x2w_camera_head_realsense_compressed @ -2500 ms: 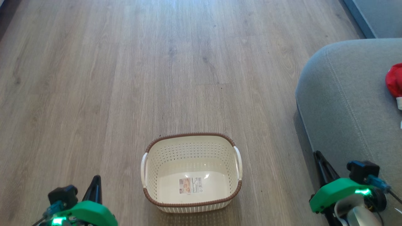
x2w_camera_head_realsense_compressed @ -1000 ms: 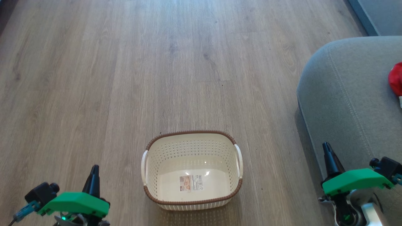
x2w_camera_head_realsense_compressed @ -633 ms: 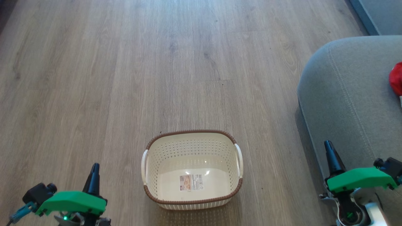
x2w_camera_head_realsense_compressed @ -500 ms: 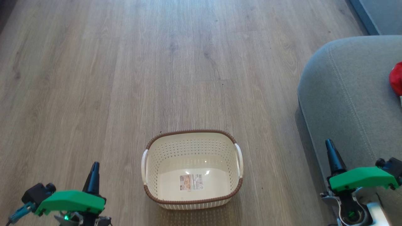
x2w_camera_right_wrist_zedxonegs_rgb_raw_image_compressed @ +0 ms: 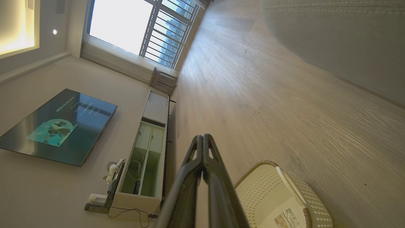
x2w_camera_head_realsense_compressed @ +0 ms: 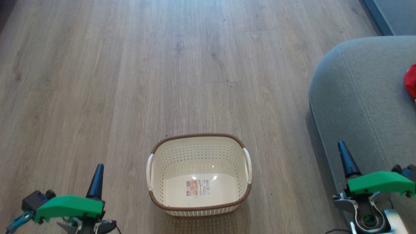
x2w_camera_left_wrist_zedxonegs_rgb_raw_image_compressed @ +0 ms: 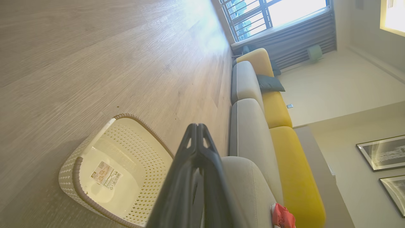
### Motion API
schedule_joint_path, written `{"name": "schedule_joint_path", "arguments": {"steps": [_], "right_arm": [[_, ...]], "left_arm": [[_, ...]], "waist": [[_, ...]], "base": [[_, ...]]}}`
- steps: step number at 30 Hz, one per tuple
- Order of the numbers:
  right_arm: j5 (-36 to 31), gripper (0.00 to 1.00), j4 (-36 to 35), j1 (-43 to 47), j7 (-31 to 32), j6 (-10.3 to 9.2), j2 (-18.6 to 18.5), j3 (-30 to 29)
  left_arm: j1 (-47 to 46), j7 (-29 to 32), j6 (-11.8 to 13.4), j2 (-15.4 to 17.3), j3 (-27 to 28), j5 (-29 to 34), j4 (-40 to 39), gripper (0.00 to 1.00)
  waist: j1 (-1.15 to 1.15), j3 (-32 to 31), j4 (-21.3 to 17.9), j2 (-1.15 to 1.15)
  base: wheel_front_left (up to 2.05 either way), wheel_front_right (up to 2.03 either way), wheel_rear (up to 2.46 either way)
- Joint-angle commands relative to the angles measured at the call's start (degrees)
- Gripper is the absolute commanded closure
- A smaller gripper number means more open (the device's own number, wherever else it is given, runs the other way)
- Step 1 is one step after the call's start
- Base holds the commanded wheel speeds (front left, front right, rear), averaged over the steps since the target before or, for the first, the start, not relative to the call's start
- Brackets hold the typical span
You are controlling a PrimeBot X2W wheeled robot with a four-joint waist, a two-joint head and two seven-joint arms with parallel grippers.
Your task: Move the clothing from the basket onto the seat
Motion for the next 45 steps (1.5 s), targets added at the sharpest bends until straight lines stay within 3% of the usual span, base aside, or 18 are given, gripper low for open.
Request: {"name": "schedule_joint_path", "arguments": {"steps": [1,35,45], "right_arm": [[1.30,1.00,-2.33,-1.54,0.41,0.00,0.13,0.39],[22.57,1.00,-6.41,-0.95,6.08,-0.01,1.75,-2.30],[23.47,1.00,-6.58,-0.92,6.32,-0.01,1.82,-2.41]], "left_arm": [[-3.35,0.32,-0.38,0.25,1.74,-1.34,-2.30,1.00],[-3.91,5.91,-1.09,0.08,2.51,-24.39,-6.02,1.00],[-3.93,6.14,-1.12,0.07,2.54,-25.37,-6.18,1.00]], "waist": [[0.00,0.01,0.01,0.00],[0.00,0.64,0.22,0.00],[0.00,0.67,0.22,0.00]], "base": [[0.00,0.00,0.00],[0.00,0.00,0.00],[0.00,0.00,0.00]]}}
